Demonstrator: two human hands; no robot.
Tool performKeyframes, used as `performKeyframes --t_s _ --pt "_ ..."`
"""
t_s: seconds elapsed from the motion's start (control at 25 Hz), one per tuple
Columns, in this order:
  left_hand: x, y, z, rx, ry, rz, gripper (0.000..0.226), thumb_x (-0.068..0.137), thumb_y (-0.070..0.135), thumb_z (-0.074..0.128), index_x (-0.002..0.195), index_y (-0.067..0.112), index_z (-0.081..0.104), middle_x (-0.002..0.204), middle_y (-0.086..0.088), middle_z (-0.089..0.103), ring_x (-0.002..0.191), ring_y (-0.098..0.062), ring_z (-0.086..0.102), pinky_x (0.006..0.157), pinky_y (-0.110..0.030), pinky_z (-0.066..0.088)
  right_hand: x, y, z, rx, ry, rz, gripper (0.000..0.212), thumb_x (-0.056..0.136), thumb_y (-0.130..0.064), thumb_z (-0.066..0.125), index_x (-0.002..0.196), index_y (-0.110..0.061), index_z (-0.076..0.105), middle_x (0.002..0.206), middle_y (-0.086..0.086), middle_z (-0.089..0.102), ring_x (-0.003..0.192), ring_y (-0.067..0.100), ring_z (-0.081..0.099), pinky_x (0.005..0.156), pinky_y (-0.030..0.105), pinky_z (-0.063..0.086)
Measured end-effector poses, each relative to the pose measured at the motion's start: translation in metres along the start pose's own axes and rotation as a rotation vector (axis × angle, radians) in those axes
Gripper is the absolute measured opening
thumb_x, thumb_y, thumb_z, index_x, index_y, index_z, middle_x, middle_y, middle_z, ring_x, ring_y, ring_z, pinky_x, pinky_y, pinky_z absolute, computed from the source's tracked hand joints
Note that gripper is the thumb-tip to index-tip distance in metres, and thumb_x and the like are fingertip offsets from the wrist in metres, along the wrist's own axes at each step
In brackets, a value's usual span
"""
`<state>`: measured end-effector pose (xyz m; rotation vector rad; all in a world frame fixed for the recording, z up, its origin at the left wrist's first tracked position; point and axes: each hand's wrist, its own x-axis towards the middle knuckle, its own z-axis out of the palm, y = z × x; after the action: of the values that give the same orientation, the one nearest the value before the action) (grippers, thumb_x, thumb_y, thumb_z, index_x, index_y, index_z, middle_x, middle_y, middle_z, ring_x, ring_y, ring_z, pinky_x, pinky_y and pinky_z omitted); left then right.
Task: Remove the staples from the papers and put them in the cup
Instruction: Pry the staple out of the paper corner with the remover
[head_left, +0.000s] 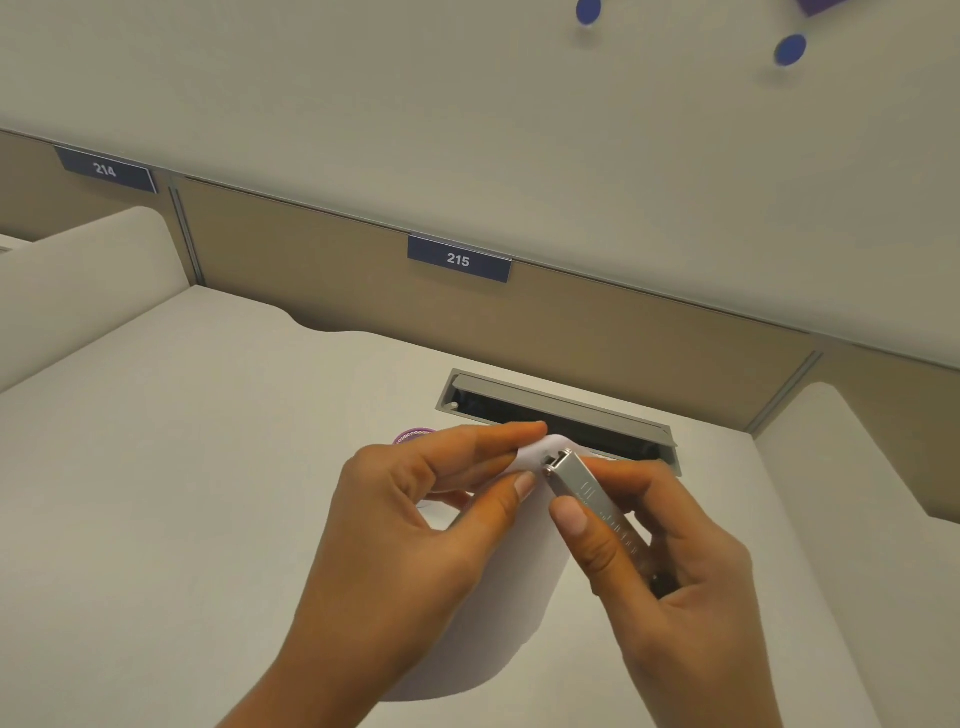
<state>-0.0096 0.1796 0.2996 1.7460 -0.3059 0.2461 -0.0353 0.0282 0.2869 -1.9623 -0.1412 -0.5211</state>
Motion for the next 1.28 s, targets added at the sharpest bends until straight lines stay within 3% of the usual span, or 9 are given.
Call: performKeyframes --t_s 0.12,0.28,0.4,0.56,0.72,0.84,0.92,1.16,1.28 --pt "0.000 0.001 0.001 0.003 0.000 -0.023 0.021 0.071 0.037 0.068 0.086 0.051 0.069 0.082 0.047 0.063 0.088 0.017 0.062 0.063 0.006 0.040 -0.001 0.001 0.002 0.020 0.017 0.025 0.017 0.074 -0.065 0.056 0.091 -0.062 0.058 0.088 -0.030 0.066 0.092 -0.003 0.062 0.051 0.009 0.050" --pt "0.001 0.000 0.003 0.005 -0.020 -0.031 0.022 0.068 0.043 0.065 0.088 0.051 0.069 0.081 0.051 0.060 0.090 0.018 0.061 0.061 0.005 0.041 -0.001 0.000 0.003 0.031 0.038 0.016 0.024 0.074 -0.071 0.055 0.092 -0.057 0.059 0.087 -0.027 0.066 0.084 -0.001 0.064 0.047 0.008 0.048" --pt "0.002 -0.003 0.003 -0.006 -0.021 -0.040 0.022 0.069 0.040 0.068 0.087 0.050 0.070 0.079 0.049 0.062 0.089 0.018 0.061 0.060 0.005 0.041 -0.002 0.001 0.003 0.040 0.048 0.008 0.029 0.071 -0.063 0.057 0.095 -0.047 0.062 0.086 -0.020 0.068 0.075 0.003 0.064 0.045 0.007 0.045" --pt "0.002 -0.009 0.005 0.006 -0.029 -0.056 0.024 0.068 0.043 0.067 0.091 0.049 0.071 0.085 0.046 0.064 0.088 0.016 0.063 0.061 0.003 0.043 -0.002 0.004 0.005 0.001 0.060 -0.007 0.031 0.073 -0.059 0.057 0.098 -0.042 0.062 0.089 -0.019 0.068 0.083 0.003 0.064 0.051 0.004 0.046" --pt "0.000 -0.012 0.011 0.050 0.023 -0.014 0.040 0.066 0.055 0.057 0.102 0.046 0.071 0.097 0.041 0.065 0.094 0.007 0.064 0.067 -0.002 0.049 -0.004 0.003 0.010 0.000 0.026 0.028 0.023 0.077 -0.061 0.057 0.096 -0.048 0.060 0.088 -0.025 0.067 0.092 0.002 0.062 0.057 0.004 0.047" --pt "0.001 -0.012 0.013 -0.014 0.011 -0.049 0.022 0.076 0.039 0.065 0.095 0.047 0.072 0.089 0.038 0.068 0.089 0.008 0.067 0.065 -0.003 0.049 -0.004 0.001 0.013 0.064 0.032 0.057 0.026 0.075 -0.060 0.062 0.095 -0.044 0.063 0.086 -0.019 0.069 0.083 0.006 0.064 0.054 0.005 0.045" --pt "0.003 -0.011 0.010 -0.070 0.003 -0.075 0.024 0.078 0.027 0.070 0.086 0.050 0.071 0.082 0.037 0.069 0.084 0.009 0.068 0.062 -0.002 0.048 -0.001 0.000 0.012 0.093 0.031 0.073 0.023 0.075 -0.059 0.063 0.094 -0.045 0.064 0.085 -0.016 0.069 0.076 0.008 0.063 0.052 0.007 0.045" --pt "0.008 -0.012 0.007 -0.199 -0.019 -0.137 0.027 0.069 0.034 0.072 0.092 0.049 0.073 0.086 0.025 0.075 0.087 0.000 0.072 0.076 -0.019 0.055 0.002 -0.002 0.011 0.060 0.049 0.048 0.030 0.071 -0.059 0.059 0.091 -0.038 0.068 0.086 -0.018 0.069 0.080 0.006 0.064 0.052 0.004 0.044" --pt "0.007 -0.012 0.007 -0.189 -0.016 -0.130 0.025 0.068 0.037 0.071 0.092 0.043 0.075 0.088 0.026 0.074 0.088 0.002 0.071 0.073 -0.015 0.056 0.003 -0.002 0.011 0.035 0.056 0.063 0.028 0.073 -0.063 0.058 0.089 -0.040 0.065 0.087 -0.022 0.068 0.089 0.002 0.063 0.054 0.005 0.046"
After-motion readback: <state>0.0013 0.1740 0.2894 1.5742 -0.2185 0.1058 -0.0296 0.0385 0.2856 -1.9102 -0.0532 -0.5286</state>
